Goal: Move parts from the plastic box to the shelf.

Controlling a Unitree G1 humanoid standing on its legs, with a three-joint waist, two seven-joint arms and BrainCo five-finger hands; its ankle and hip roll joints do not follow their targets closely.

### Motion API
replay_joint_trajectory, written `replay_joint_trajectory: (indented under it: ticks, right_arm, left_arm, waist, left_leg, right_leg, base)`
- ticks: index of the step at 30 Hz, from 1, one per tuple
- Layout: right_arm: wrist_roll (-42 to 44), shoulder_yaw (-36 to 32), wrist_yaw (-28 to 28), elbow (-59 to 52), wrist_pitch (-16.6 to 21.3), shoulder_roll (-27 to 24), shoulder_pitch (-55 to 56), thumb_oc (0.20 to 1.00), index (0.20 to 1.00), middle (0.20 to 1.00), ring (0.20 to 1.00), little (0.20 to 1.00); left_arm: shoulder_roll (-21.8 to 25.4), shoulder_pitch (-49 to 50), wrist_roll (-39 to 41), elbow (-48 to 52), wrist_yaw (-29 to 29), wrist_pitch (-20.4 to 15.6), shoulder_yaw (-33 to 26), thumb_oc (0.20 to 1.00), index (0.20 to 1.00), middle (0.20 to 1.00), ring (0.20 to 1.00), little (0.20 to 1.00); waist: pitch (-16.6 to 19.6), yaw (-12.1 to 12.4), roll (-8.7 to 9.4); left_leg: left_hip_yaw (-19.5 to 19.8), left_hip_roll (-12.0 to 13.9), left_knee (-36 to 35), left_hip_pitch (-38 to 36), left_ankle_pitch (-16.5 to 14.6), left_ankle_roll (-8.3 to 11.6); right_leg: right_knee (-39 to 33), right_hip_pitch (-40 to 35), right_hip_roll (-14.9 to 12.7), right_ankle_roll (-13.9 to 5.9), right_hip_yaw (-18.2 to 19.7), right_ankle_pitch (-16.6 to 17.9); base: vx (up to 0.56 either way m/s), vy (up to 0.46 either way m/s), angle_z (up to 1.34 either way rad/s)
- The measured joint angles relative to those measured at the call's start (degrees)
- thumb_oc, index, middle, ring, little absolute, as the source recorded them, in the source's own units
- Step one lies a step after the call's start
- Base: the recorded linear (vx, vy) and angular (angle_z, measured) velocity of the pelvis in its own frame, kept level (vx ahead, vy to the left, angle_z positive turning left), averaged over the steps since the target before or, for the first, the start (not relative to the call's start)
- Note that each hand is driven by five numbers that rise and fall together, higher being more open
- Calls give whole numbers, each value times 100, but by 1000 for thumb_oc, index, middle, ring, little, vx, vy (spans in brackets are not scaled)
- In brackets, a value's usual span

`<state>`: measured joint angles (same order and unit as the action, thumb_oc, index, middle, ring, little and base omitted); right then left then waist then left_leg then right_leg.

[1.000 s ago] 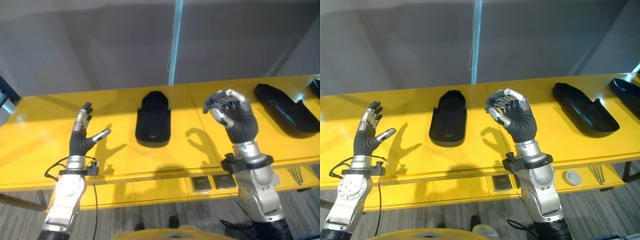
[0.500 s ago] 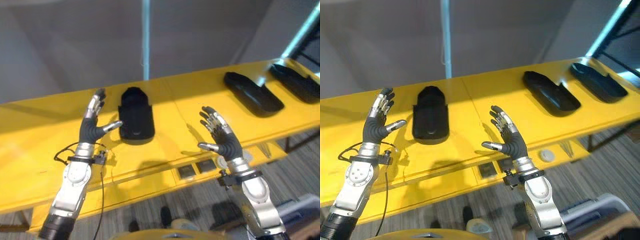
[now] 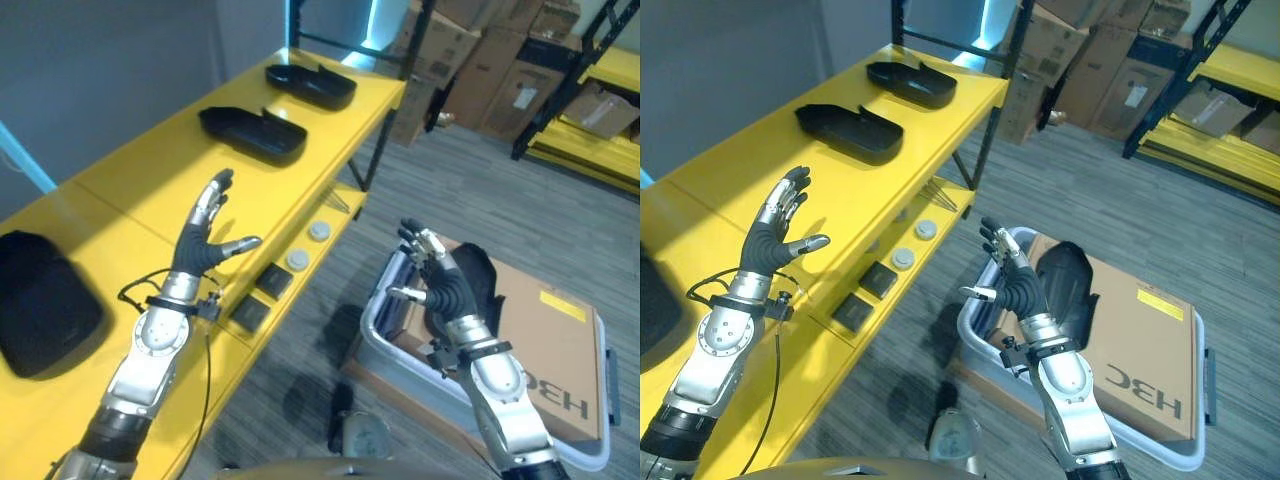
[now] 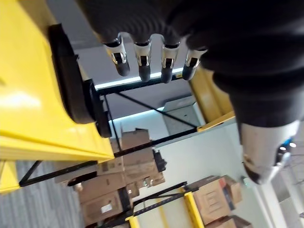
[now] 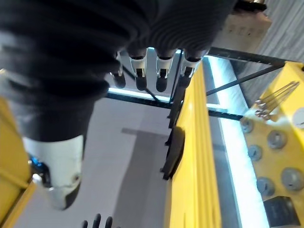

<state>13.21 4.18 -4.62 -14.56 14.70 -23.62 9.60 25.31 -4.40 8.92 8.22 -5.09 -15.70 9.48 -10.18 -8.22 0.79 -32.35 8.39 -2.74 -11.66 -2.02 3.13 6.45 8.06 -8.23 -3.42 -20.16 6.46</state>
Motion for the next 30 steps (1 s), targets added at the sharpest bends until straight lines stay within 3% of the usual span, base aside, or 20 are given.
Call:
replay_joint_trajectory:
  ticks: [2, 3, 6, 9, 11, 13, 14, 15, 16, 19, 20, 21, 22, 23, 24, 25, 26, 27, 30]
  right_arm:
    - [15, -28, -8, -5, -2, -64, 54, 1000, 1000, 1000, 1000, 1000]
    - [54, -26, -10, -2, -2, -102, 74, 1000, 1000, 1000, 1000, 1000]
    - [68, 49, -27, -7, 0, -343, 70, 1000, 1000, 1000, 1000, 1000]
    - [105, 47, -59, -11, 0, -565, 44, 1000, 1000, 1000, 1000, 1000]
    - [107, -6, -116, 12, -3, -675, -18, 1000, 1000, 1000, 1000, 1000]
    - [111, 97, -113, 104, 4, -749, -328, 1000, 1000, 1000, 1000, 1000]
    - [110, 158, -117, 196, 0, -787, -468, 1000, 1000, 1000, 1000, 1000]
    - [111, 178, -115, 223, -16, -784, -593, 1000, 1000, 1000, 1000, 1000]
    - [119, 184, -110, 199, -6, -774, -703, 1000, 1000, 1000, 1000, 1000]
    - [135, 221, -108, 208, -9, -730, -684, 1000, 1000, 1000, 1000, 1000]
    - [247, 310, -100, 208, -15, -498, -708, 1000, 1000, 1000, 1000, 1000]
    - [247, 310, -100, 208, -15, -498, -708, 1000, 1000, 1000, 1000, 1000]
    - [296, 481, -104, 314, -12, -268, -747, 1000, 1000, 1000, 1000, 1000]
    - [296, 481, -104, 314, -12, -268, -747, 1000, 1000, 1000, 1000, 1000]
    - [331, 482, -107, 471, -40, -220, -575, 1000, 1000, 1000, 1000, 1000]
    - [331, 378, -121, 443, -40, -235, -421, 1000, 1000, 1000, 1000, 1000]
    - [332, 263, -121, 415, -43, -222, -310, 1000, 1000, 1000, 1000, 1000]
    - [334, 193, -119, 433, -81, -241, -224, 1000, 1000, 1000, 1000, 1000]
    - [332, 421, -138, 442, -161, -125, -18, 1000, 1000, 1000, 1000, 1000]
  left_arm:
    - [-102, -135, 0, -12, 57, 13, 1, 1000, 1000, 1000, 1000, 1000]
    - [-179, -255, 0, -10, 58, 2, -3, 1000, 1000, 1000, 1000, 1000]
    - [-340, -294, 11, -25, 60, -22, -4, 1000, 1000, 1000, 1000, 1000]
    - [-399, -31, 156, -34, 65, -19, 15, 1000, 1000, 1000, 1000, 1000]
    - [-401, 156, 230, -20, 59, -14, 27, 1000, 1000, 1000, 1000, 1000]
    - [-398, 316, 229, -1, 59, -27, -10, 1000, 1000, 1000, 1000, 1000]
    - [-400, 413, 229, 10, 57, -23, -37, 1000, 1000, 1000, 1000, 1000]
    - [-372, 522, 230, 8, 58, -4, -44, 1000, 1000, 1000, 1000, 1000]
    - [-332, 548, 229, 14, 86, 14, -53, 1000, 1000, 1000, 1000, 1000]
    - [-320, 568, 229, 44, 101, 14, -78, 1000, 1000, 1000, 1000, 1000]
    - [-292, 614, 229, 162, 102, 36, -163, 1000, 1000, 1000, 1000, 1000]
    - [-292, 614, 229, 162, 102, 36, -163, 1000, 1000, 1000, 1000, 1000]
    - [-262, 695, 225, 300, 105, 33, -334, 1000, 1000, 1000, 1000, 1000]
    - [-262, 695, 225, 300, 105, 33, -334, 1000, 1000, 1000, 1000, 1000]
    - [-326, 433, 219, 212, 86, 30, -426, 1000, 1000, 1000, 1000, 1000]
    - [-350, 267, 212, 207, 84, 34, -348, 1000, 1000, 1000, 1000, 1000]
    - [-358, 70, 210, 217, 81, 34, -241, 1000, 1000, 1000, 1000, 1000]
    - [-347, -231, 208, 252, 80, 2, -133, 1000, 1000, 1000, 1000, 1000]
    - [-335, -217, 207, 235, 48, -2, 9, 1000, 1000, 1000, 1000, 1000]
  waist:
    - [53, 1, -263]
    - [53, -3, -288]
    - [52, 48, -288]
    - [27, 167, -243]
    - [-39, 295, -149]
    - [-93, 489, -163]
    - [-169, 535, -44]
    - [-212, 640, 18]
    - [-262, 584, 110]
    - [-270, 481, 110]
    - [-282, 413, 133]
    - [-282, 413, 133]
    - [-217, 359, -40]
    - [-217, 359, -40]
    - [-174, 170, -67]
    - [-172, 49, -63]
    - [-162, 14, -48]
    - [-187, 23, -12]
    - [-57, 12, 286]
  left_leg:
    - [141, 241, 41, 39, -4, 51]
    - [179, 325, 140, 72, 17, 88]
    - [404, 651, 570, 293, 253, 374]
    - [648, 790, 1250, 740, 524, 413]
    - [859, 847, 1717, 998, 567, 570]
    - [1279, 714, 1908, 1162, 817, 526]
    - [1954, 551, 2153, 1258, 680, 687]
    - [2435, 292, 2578, 1360, 434, 712]
    - [2543, 19, 2984, 1306, 245, 679]
    - [2677, -144, 3298, 1212, 46, 638]
    - [2903, -439, 3842, 1226, -272, 616]
    - [2903, -439, 3842, 1226, -272, 616]
    - [3727, -896, 4133, 894, -800, 671]
    - [3727, -896, 4133, 894, -800, 671]
    - [3821, -998, 2849, 324, -1350, 272]
    - [3584, -904, 2139, 121, -1513, 105]
    - [3444, -865, 1433, 5, -1536, 9]
    - [3294, -862, 751, -56, -1266, -173]
    - [3244, -1222, 813, 2, -1062, -461]
  right_leg:
    - [-190, -29, 317, 18, 61, -61]
    - [-203, -34, 408, 78, 64, -98]
    - [-441, -198, 656, 168, -11, -152]
    - [-765, -433, 690, 272, -71, -207]
    - [-972, -610, 672, 375, -48, -154]
    - [-850, -554, 735, 575, 28, -216]
    - [-855, -496, 670, 576, 81, -240]
    - [-863, -495, 584, 574, 213, -245]
    - [-882, -547, 556, 542, 217, -185]
    - [-875, -531, 632, 566, 209, -187]
    - [-880, -493, 717, 513, 273, -65]
    - [-880, -493, 717, 513, 273, -65]
    - [-860, -453, 1001, 669, 492, 221]
    - [-860, -453, 1001, 669, 492, 221]
    - [-875, -313, 991, 672, 598, 338]
    - [-931, -266, 894, 778, 489, 574]
    - [-876, -151, 779, 742, 443, 646]
    - [-790, 35, 651, 553, 437, 671]
    - [-796, 80, 435, -35, 888, 359]
  base:
    - [16, -342, -48]
    - [28, -391, -17]
    - [4, -366, 16]
    - [-89, -253, 55]
    - [-233, -222, 48]
    - [-135, -139, -6]
    - [-97, -81, -35]
    - [-102, -61, -32]
    - [-91, -63, -26]
    - [-109, -8, -12]
    - [-81, 33, -17]
    - [-112, 57, -77]
    - [-31, 23, -60]
    - [-283, 181, -68]
    - [-341, 192, 16]
    - [-435, 239, 39]
    - [-269, 109, 58]
    - [-274, 120, 20]
    - [-290, 142, 0]
